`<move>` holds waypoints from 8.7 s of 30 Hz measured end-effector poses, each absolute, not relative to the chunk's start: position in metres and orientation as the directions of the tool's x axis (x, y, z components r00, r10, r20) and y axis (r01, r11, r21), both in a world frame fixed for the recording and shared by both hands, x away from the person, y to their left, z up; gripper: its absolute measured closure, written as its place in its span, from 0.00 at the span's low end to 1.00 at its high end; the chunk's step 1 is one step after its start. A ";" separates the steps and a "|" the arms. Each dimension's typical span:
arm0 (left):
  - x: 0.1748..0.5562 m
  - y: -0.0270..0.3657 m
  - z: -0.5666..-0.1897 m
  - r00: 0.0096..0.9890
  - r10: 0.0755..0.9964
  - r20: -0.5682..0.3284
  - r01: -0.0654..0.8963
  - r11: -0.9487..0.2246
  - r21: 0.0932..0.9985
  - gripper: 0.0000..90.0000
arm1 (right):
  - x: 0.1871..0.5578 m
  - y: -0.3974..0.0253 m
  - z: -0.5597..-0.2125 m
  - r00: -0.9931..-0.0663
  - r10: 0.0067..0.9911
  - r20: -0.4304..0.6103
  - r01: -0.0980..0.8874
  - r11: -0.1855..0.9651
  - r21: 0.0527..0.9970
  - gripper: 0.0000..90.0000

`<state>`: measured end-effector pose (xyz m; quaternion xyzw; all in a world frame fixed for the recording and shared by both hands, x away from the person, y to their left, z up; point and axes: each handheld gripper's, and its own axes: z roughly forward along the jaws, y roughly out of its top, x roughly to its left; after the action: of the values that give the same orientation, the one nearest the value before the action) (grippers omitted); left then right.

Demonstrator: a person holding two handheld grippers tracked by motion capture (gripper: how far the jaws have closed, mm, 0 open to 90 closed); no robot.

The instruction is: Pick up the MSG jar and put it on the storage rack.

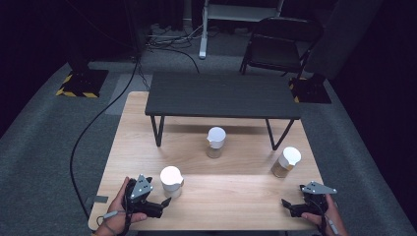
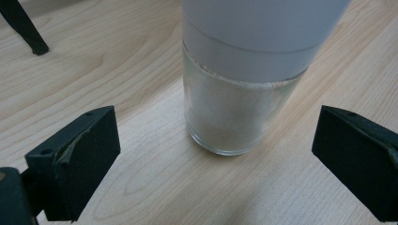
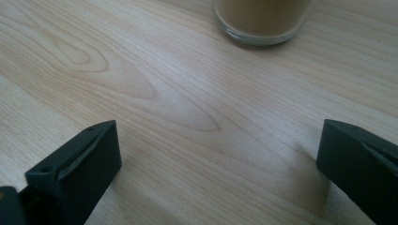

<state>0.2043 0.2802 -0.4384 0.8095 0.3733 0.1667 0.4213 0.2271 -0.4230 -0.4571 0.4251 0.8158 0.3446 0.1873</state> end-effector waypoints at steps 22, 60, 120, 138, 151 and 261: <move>0.211 0.260 -0.435 0.628 0.777 -0.047 0.489 -0.347 0.801 0.02 | 0.227 -0.423 -0.457 -0.566 0.824 -0.012 0.566 0.399 0.722 0.00; 0.216 0.236 -0.446 0.649 0.761 0.005 0.409 -0.354 0.841 0.33 | 0.227 -0.423 -0.457 -0.566 0.824 -0.011 0.566 0.399 0.722 0.00; 0.213 0.246 -0.408 0.622 0.783 -0.018 0.358 -0.263 0.896 0.33 | 0.228 -0.423 -0.457 -0.569 0.822 -0.009 0.566 0.400 0.721 0.00; 0.224 0.247 -0.391 0.608 0.792 -0.051 0.345 -0.206 0.916 0.33 | 0.228 -0.425 -0.457 -0.580 0.815 -0.012 0.559 0.408 0.722 0.00; 0.243 0.246 -0.358 0.584 0.808 -0.074 0.313 -0.141 0.939 0.33 | 0.228 -0.425 -0.457 -0.579 0.815 -0.011 0.559 0.408 0.722 0.00; 0.368 0.174 -0.284 0.472 0.882 -0.013 0.245 -0.117 0.962 0.23 | 0.228 -0.424 -0.457 -0.570 0.821 -0.010 0.565 0.401 0.721 0.00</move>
<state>0.3679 0.1738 -0.2838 0.6820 0.4131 0.3059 0.5203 0.2281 -0.4236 -0.4570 0.4246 0.8162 0.3449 0.1858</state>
